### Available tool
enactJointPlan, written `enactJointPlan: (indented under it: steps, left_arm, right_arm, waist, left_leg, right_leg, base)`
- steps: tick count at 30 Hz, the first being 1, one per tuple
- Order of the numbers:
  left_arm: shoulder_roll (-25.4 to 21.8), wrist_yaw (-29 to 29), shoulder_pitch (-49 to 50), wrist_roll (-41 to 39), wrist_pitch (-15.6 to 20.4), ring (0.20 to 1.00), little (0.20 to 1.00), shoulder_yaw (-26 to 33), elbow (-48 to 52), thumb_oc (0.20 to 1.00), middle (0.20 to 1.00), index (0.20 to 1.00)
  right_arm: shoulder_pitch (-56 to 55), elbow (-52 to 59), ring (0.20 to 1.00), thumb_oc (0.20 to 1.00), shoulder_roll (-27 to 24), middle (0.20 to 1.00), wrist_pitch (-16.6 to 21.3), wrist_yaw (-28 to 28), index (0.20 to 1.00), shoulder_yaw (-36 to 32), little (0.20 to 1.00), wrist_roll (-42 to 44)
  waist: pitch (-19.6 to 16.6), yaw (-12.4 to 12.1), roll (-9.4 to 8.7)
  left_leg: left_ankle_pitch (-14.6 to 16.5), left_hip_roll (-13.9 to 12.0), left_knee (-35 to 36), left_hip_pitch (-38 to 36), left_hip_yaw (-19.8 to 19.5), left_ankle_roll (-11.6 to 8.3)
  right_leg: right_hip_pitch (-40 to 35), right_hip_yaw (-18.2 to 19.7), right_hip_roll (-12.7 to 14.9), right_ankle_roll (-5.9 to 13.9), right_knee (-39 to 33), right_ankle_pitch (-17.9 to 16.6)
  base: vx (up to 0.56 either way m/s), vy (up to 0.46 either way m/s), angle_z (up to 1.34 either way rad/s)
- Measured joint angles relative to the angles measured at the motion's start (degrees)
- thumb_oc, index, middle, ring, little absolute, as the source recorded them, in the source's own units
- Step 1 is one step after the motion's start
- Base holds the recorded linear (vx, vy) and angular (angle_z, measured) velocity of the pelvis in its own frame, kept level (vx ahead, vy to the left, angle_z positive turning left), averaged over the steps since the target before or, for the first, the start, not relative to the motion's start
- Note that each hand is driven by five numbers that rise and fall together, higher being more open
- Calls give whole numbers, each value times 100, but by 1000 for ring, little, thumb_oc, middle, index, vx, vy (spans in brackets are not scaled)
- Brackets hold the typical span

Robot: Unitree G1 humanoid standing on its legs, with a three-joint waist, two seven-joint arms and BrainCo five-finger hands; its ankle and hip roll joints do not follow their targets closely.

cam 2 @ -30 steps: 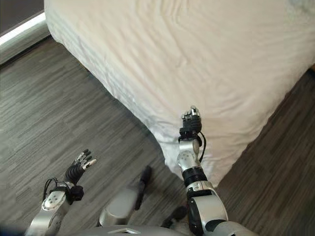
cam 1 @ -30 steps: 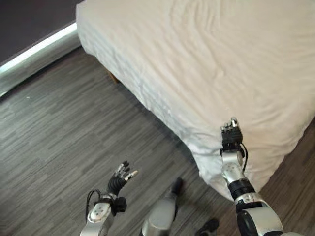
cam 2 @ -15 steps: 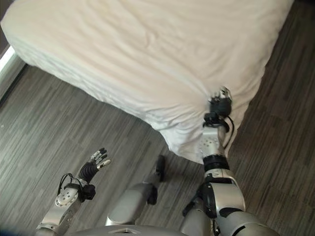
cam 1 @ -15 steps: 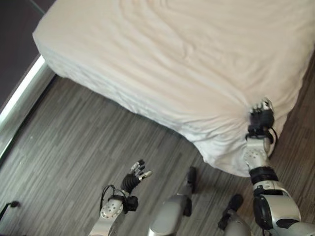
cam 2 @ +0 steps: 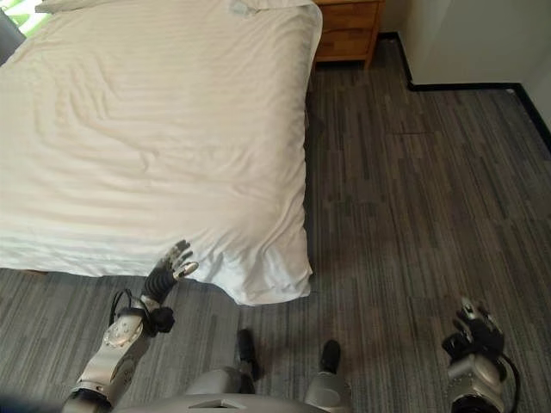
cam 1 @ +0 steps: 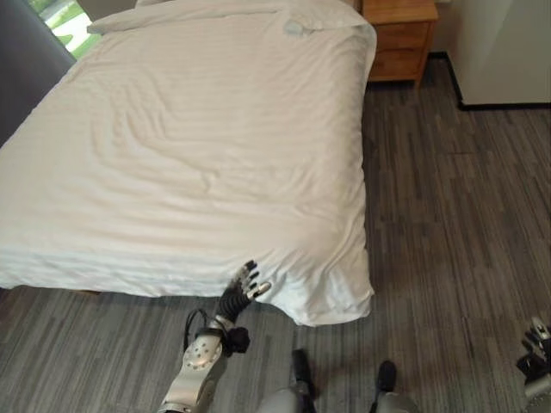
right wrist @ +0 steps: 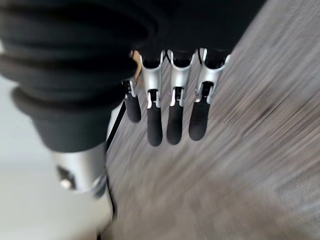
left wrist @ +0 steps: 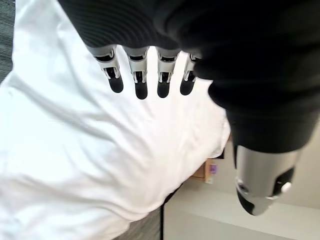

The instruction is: Making the bed.

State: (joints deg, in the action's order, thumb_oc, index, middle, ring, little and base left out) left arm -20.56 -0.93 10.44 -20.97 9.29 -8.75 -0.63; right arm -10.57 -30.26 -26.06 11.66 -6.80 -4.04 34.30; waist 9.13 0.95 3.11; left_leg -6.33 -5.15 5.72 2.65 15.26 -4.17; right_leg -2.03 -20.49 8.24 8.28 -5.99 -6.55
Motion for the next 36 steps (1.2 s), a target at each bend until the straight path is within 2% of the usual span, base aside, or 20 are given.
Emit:
enactJointPlan:
  steps: [2, 4, 7, 11, 14, 17, 18, 19, 20, 22, 23, 25, 27, 28, 29, 30, 33, 34, 35, 36]
  left_arm:
    - [17, 1, 61, 208, 170, 1000, 1000, 176, 196, 1000, 1000, 1000]
    - [12, -3, 58, 212, 185, 1000, 1000, 205, 165, 1000, 1000, 1000]
    - [-9, -37, 261, 379, 173, 1000, 1000, 261, 198, 1000, 1000, 1000]
    - [-108, -34, 312, 616, 170, 1000, 1000, 139, 198, 1000, 1000, 1000]
    - [-283, -5, -93, 651, 122, 1000, 1000, -398, -54, 1000, 1000, 1000]
    - [-279, 18, -199, 651, 110, 1000, 1000, -598, -39, 1000, 1000, 1000]
    - [-274, 84, -199, 650, 90, 1000, 1000, -592, -24, 1000, 1000, 1000]
    - [-293, 120, -231, 649, 70, 1000, 1000, -588, -27, 1000, 1000, 1000]
    - [-328, 120, -360, 650, 37, 1000, 1000, -581, -122, 1000, 1000, 1000]
    - [-288, 182, -521, 649, 15, 1000, 1000, -605, -179, 1000, 1000, 1000]
    - [-286, 204, -539, 649, 15, 1000, 1000, -614, -185, 1000, 1000, 1000]
    - [-149, 256, -626, 649, 7, 1000, 1000, -643, -352, 1000, 1000, 1000]
    - [22, 301, -649, 650, 4, 1000, 1000, -679, -453, 1000, 1000, 1000]
    - [166, 344, -734, 650, 11, 1000, 1000, -729, -642, 1000, 1000, 1000]
    - [188, 343, -778, 651, 11, 1000, 1000, -742, -707, 1000, 1000, 1000]
    - [218, 359, -891, 650, 9, 1000, 1000, -777, -793, 1000, 1000, 1000]
    - [285, 427, -1025, 649, 10, 1000, 1000, -811, -926, 1000, 1000, 1000]
    - [284, 440, -1037, 645, 13, 1000, 1000, -817, -926, 1000, 1000, 1000]
    - [233, 499, -1021, 638, 15, 1000, 1000, -850, -915, 1000, 1000, 1000]
    - [281, 546, -965, 629, 16, 1000, 1000, -872, -913, 1000, 1000, 1000]
  right_arm:
    - [-365, 722, 1000, 1000, 260, 1000, -86, 55, 1000, 396, 1000, -1142]
    - [-312, 680, 1000, 1000, 296, 1000, -160, 73, 1000, 360, 1000, -1769]
    - [-348, 715, 1000, 1000, 301, 1000, -223, 87, 1000, 397, 1000, -2449]
    - [-268, 930, 1000, 1000, 546, 1000, -350, 174, 1000, 590, 1000, -2999]
    - [-141, 1769, 1000, 1000, 586, 1000, -309, 225, 1000, 1136, 1000, -3248]
    - [25, 1942, 1000, 1000, 584, 1000, -264, 199, 1000, 1104, 1000, -3442]
    - [130, 1943, 1000, 1000, 595, 1000, -286, 194, 1000, 1112, 1000, -3447]
    - [306, 1929, 1000, 1000, 597, 1000, -291, 177, 1000, 1140, 1000, -3468]
    - [626, 1922, 1000, 1000, 584, 1000, -280, 124, 1000, 1166, 1000, -3629]
    - [698, 1929, 1000, 1000, 523, 1000, -303, -56, 1000, 1167, 1000, -3686]
    - [723, 1946, 1000, 1000, 520, 1000, -301, -67, 1000, 1194, 1000, -3739]
    - [656, 2040, 1000, 1000, 426, 1000, -290, -68, 1000, 1287, 1000, -3999]
    - [532, 2034, 1000, 1000, 234, 1000, -293, -54, 1000, 1373, 1000, -4070]
    - [421, 2034, 1000, 1000, 47, 1000, -320, -41, 1000, 1438, 1000, -4089]
    - [408, 2034, 1000, 1000, -2, 1000, -330, -36, 1000, 1455, 1000, -4087]
    - [415, 2029, 1000, 1000, -50, 1000, -334, -24, 1000, 1459, 1000, -4034]
    - [382, 2026, 1000, 1000, -75, 1000, -338, -7, 1000, 1580, 1000, -3995]
    - [382, 2023, 1000, 1000, -79, 1000, -334, 3, 1000, 1598, 1000, -3997]
    - [380, 2054, 1000, 1000, -65, 1000, -334, 73, 1000, 1627, 1000, -3998]
    - [374, 2091, 1000, 1000, -208, 1000, -322, 109, 1000, 1710, 1000, -3998]
  waist:
    - [-174, -40, -162]
    - [-297, -97, -224]
    - [-331, -131, -305]
    - [-418, -265, -645]
    - [-429, -245, -706]
    - [-428, -90, -741]
    - [-420, -17, -710]
    - [-395, -46, -648]
    - [-291, -225, -529]
    - [-305, -318, -490]
    - [-325, -330, -522]
    - [-357, -268, -493]
    - [-384, -211, -314]
    - [-470, -240, -151]
    - [-480, -234, -129]
    - [-506, -156, -1]
    - [-467, -123, -46]
    - [-437, -121, -78]
    - [-345, -340, -158]
    - [-290, -319, -126]
  left_leg:
    - [64, -38, 1, -235, -3, -86]
    - [66, -31, 2, -191, -25, -89]
    - [59, 3, 1, -207, -83, -80]
    - [64, 77, 1, -253, -155, -73]
    - [74, 64, 0, -365, -59, -66]
    - [83, 62, -32, -404, 130, -74]
    - [93, 33, -31, -406, 218, -80]
    - [109, -111, -21, -428, 488, -80]
    - [217, -293, 4, -571, 1067, -21]
    - [250, -427, -8, -775, 1413, -64]
    - [268, -447, -17, -804, 1498, -89]
    - [331, -508, -23, -900, 1352, -233]
    - [373, -655, -157, -964, 1230, -313]
    - [442, -770, -308, -999, 1275, -406]
    - [427, -809, -339, -1003, 1313, -388]
    - [435, -923, -502, -1062, 1306, -445]
    - [432, -1158, -1125, -1067, 1251, -450]
    - [437, -1253, -1438, -1018, 1188, -505]
    - [365, -1518, -2522, -711, 935, -605]
    - [52, -1663, -3543, -240, 215, -763]
  right_leg:
    - [-247, -34, -7, -53, -1, 166]
    - [-221, -66, 6, -99, 0, 214]
    - [-301, -127, 29, -57, 3, 180]
    - [-367, -175, 89, -46, 5, 184]
    - [-416, -85, 93, -42, 26, 168]
    - [-214, 90, 81, -3, 236, 146]
    - [-23, 229, 70, 83, 448, 64]
    - [166, 180, 50, 274, 553, 62]
    - [254, -586, 166, 18, 547, 286]
    - [145, -1694, 472, -180, 861, 481]
    - [145, -1899, 514, -196, 951, 477]
    - [205, -1671, 366, -233, 1000, 441]
    - [155, -1539, 156, -333, 859, 478]
    - [98, -1329, -49, -355, 690, 471]
    - [61, -1237, -138, -387, 605, 438]
    - [-34, -1158, -275, -471, 445, 363]
    - [-333, -974, -508, -598, 23, 302]
    - [-350, -917, -552, -673, 6, 358]
    - [-396, -668, -585, -836, 3, 396]
    - [-427, -430, -700, -1082, 9, 428]
  base:
    - [56, 12, 1]
    - [80, 16, 7]
    - [44, 8, 14]
    - [61, 18, 10]
    - [24, -4, -13]
    - [-14, -37, -35]
    - [50, -30, -70]
    - [45, -108, -178]
    - [-33, -152, -180]
    - [-23, -174, -134]
    - [31, -160, -90]
    - [73, -254, -52]
    - [78, -260, -54]
    - [77, -241, -76]
    - [89, -292, -81]
    - [59, -213, -52]
    - [107, -283, -46]
    - [69, -194, -86]
    - [-1, -176, -117]
    - [11, -172, -125]
